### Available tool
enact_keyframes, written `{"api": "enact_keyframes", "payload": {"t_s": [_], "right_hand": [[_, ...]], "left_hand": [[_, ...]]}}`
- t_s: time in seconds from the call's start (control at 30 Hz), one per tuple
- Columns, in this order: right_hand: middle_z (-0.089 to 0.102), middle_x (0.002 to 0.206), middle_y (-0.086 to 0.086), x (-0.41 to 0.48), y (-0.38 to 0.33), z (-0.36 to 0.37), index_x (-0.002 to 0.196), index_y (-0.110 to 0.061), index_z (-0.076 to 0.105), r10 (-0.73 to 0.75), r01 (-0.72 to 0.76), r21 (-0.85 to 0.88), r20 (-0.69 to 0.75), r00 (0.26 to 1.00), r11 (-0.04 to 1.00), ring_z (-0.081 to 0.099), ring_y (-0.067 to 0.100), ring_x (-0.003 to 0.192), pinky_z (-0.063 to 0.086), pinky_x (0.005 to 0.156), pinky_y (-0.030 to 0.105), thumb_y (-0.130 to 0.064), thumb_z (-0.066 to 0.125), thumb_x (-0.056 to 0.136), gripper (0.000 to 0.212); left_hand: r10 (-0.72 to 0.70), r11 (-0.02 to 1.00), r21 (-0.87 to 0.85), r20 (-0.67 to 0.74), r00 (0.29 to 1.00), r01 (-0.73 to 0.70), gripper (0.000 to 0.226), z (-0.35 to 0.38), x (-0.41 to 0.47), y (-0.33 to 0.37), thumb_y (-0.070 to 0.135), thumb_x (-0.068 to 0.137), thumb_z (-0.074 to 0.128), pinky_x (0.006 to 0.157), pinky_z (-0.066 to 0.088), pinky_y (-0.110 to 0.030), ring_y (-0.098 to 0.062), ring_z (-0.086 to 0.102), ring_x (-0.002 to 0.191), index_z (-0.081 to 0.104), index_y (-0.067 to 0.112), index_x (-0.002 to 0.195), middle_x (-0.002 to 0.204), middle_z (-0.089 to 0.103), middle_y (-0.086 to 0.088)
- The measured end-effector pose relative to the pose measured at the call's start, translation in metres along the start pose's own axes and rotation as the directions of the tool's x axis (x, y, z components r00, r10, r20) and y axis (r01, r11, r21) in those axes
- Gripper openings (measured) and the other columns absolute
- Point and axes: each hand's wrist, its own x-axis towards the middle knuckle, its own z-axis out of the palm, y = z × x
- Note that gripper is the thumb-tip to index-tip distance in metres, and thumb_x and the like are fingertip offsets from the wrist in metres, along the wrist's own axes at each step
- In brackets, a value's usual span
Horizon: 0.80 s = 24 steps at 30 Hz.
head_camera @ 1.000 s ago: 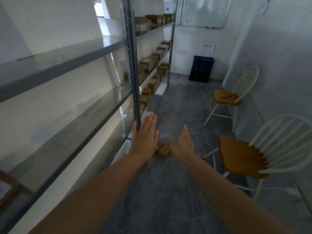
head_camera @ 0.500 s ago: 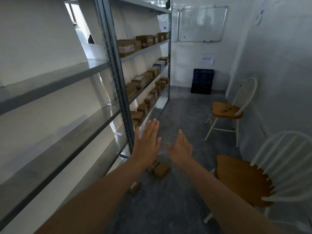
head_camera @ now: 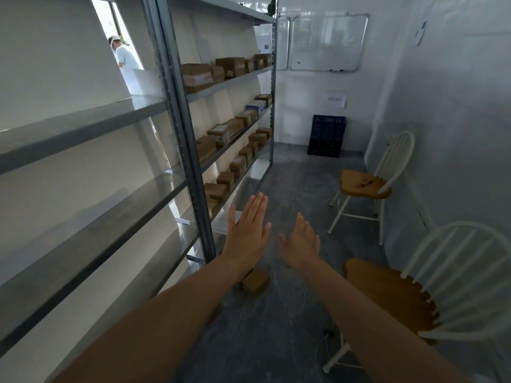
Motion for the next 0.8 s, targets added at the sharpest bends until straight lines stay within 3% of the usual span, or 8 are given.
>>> {"api": "enact_keyframes", "payload": {"t_s": [0.27, 0.5, 0.63, 0.8], "right_hand": [[0.009, 0.164, 0.006, 0.029, -0.033, 0.015, 0.156, -0.012, 0.001, -0.005, 0.005, -0.072, -0.001, 1.0, 0.997, 0.004, 0.021, 0.151, 0.002, 0.12, 0.047, -0.039, 0.043, 0.099, 0.075], [0.008, 0.163, 0.007, 0.052, -0.093, 0.072, 0.156, -0.012, 0.001, -0.084, 0.089, -0.102, 0.058, 0.995, 0.991, 0.004, 0.021, 0.151, 0.001, 0.12, 0.048, -0.038, 0.042, 0.099, 0.074], [0.008, 0.163, 0.008, 0.067, -0.125, 0.109, 0.156, -0.013, -0.001, -0.113, 0.129, -0.151, 0.108, 0.988, 0.98, 0.004, 0.022, 0.151, 0.001, 0.12, 0.049, -0.035, 0.044, 0.098, 0.076], [0.007, 0.164, 0.007, 0.083, -0.162, 0.149, 0.156, -0.014, -0.001, -0.117, 0.144, -0.174, 0.156, 0.981, 0.974, 0.003, 0.021, 0.151, 0.001, 0.121, 0.05, -0.033, 0.044, 0.098, 0.076]], "left_hand": [[0.022, 0.999, -0.032, 0.006, 1.0, -0.022, 0.059, 0.007, 0.017, -0.031, 0.035, 0.106, 0.024, 0.12, -0.011, -0.044, -0.006, -0.012, 0.149, -0.001, 0.02, 0.157, 0.165, -0.005, 0.007], [-0.077, 0.995, -0.07, -0.02, 0.997, 0.075, 0.058, 0.008, 0.024, -0.12, 0.037, 0.106, 0.024, 0.121, -0.009, -0.046, -0.001, -0.014, 0.145, 0.003, 0.019, 0.157, 0.165, 0.0, 0.006], [-0.124, 0.988, -0.096, 0.003, 0.992, 0.124, 0.059, 0.005, 0.027, -0.174, 0.034, 0.105, 0.029, 0.122, 0.001, -0.049, -0.01, -0.001, 0.151, 0.008, 0.017, 0.157, 0.165, 0.007, 0.002], [-0.164, 0.984, -0.064, 0.023, 0.986, 0.165, 0.057, 0.002, 0.031, -0.24, 0.035, 0.106, 0.026, 0.119, -0.006, -0.045, -0.011, -0.001, 0.151, 0.008, 0.018, 0.156, 0.165, 0.006, 0.003]]}}
